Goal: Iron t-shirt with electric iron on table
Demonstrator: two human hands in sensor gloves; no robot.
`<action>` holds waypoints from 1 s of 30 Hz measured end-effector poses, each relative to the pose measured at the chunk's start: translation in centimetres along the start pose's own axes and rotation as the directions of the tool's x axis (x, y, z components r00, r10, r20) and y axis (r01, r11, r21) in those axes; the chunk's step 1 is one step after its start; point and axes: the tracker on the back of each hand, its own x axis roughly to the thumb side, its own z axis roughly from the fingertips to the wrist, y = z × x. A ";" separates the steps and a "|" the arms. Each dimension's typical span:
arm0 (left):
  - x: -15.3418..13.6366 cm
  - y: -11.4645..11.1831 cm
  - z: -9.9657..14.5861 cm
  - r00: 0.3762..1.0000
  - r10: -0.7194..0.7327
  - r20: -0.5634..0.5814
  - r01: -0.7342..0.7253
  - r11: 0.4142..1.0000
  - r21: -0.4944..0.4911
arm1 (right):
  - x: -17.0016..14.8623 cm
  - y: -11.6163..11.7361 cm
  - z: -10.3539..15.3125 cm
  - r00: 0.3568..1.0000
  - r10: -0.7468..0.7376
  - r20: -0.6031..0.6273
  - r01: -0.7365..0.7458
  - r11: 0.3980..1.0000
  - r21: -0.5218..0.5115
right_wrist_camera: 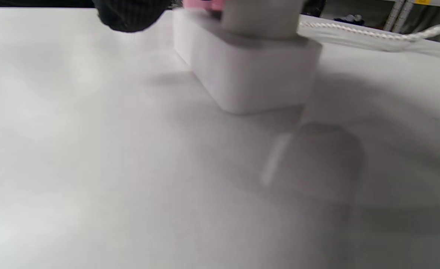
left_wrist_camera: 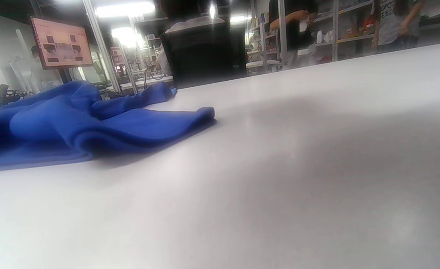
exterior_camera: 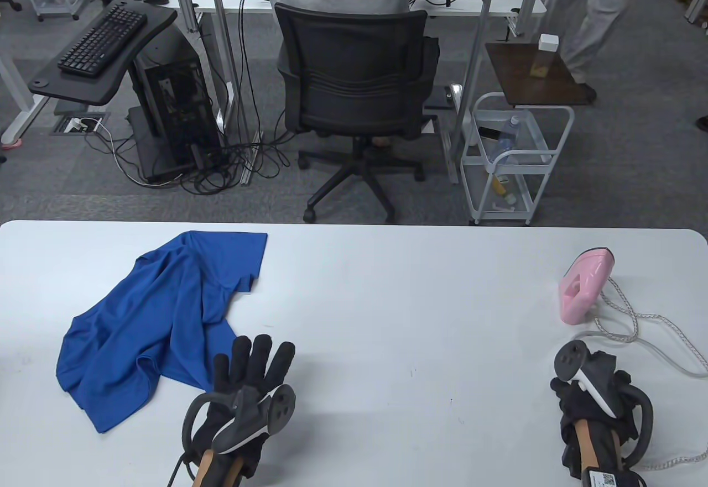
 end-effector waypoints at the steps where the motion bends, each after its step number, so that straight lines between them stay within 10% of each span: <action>1: 0.0 0.0 0.0 1.000 0.000 0.000 0.000 1.000 -0.003 | 0.5 -0.8 0.6 1.000 -0.012 0.027 0.013 0.999 -0.035; 10: -0.8 0.0 0.1 1.000 0.019 -0.021 -0.019 1.000 0.006 | 7.4 -6.9 8.2 0.922 -0.097 0.374 0.187 0.959 -0.211; 18: -2.8 0.6 0.2 0.995 0.063 -0.075 -0.060 0.998 0.035 | 9.7 -2.8 8.9 0.900 0.029 0.434 0.149 0.916 -0.371; 30: -6.9 2.0 -1.0 0.975 0.092 -0.200 -0.091 0.996 0.014 | 9.9 -2.1 9.3 0.892 0.046 0.449 0.119 0.935 -0.333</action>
